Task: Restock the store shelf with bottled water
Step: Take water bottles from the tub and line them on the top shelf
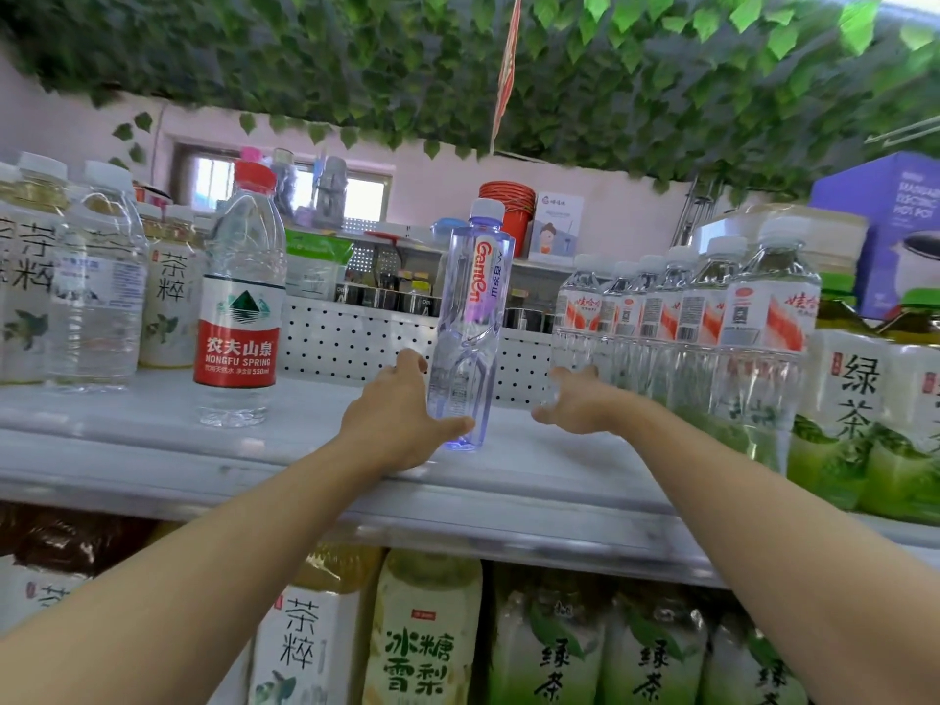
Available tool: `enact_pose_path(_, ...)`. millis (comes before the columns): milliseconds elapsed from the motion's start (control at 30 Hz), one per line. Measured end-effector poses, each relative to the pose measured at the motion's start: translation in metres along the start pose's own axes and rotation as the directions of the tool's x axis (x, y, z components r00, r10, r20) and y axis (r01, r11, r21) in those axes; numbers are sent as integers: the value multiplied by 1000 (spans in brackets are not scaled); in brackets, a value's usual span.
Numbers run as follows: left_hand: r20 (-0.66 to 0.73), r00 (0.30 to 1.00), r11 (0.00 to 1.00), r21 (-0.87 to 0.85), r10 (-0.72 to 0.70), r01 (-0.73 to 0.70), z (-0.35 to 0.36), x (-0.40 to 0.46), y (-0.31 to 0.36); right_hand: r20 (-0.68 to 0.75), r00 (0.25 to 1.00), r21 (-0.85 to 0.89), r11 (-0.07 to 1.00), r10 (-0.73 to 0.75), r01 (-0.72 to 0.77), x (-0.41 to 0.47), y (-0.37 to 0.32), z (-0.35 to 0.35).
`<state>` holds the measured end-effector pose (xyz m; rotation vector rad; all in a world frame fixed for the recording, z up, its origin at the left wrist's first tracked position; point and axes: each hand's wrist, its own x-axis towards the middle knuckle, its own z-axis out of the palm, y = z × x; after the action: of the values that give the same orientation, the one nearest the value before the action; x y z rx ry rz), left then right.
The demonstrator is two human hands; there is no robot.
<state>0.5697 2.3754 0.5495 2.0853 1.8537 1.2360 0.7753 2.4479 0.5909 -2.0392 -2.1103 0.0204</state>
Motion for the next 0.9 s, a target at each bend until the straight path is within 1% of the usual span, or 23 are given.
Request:
enact_pose_path(67, -5, 1000, 1000, -19, 6, -6, -1, -1, 0, -47, 998, 46, 998, -37, 39, -11, -1, 2)
enact_pose_path(133, -18, 1000, 998, -54, 19, -20, -2, -2, -1, -91, 992, 155, 983, -85, 98, -23, -3, 1)
enact_pose_path(233, -57, 998, 991, -127, 37, -44, -7, -3, 0, -85, 984, 420, 890, -155, 176, -41, -8, -1)
enact_pose_path(300, -93, 994, 989, -131, 52, -64, -13, -5, -1, -67, 980, 505, 841, -187, 195, -48, -16, 0)
enact_pose_path(433, -120, 991, 995, -67, 64, -73, -33, -12, -9, -134, 966, 625, 738, -219, 254, -47, -44, 7)
enact_pose_path(500, -118, 991, 997, -49, 56, -62, -41, -19, -17, -190, 953, 668, 681, -236, 302, -45, -62, 10)
enact_pose_path(567, -115, 992, 998, -24, 60, -63, -47, -27, -25, -243, 944, 683, 651, -224, 331, -40, -74, 15)
enact_pose_path(667, -121, 992, 999, -4, 42, -43, -54, -40, -39, -305, 935, 660, 668, -181, 344, -30, -81, 22)
enact_pose_path(800, -149, 989, 1000, 16, 20, -18, -68, -51, -55, -293, 942, 663, 675, -164, 323, -33, -95, 22)
enact_pose_path(900, -174, 985, 999, 37, 1, 6, -79, -56, -66, -288, 941, 689, 643, -180, 333, -36, -114, 25)
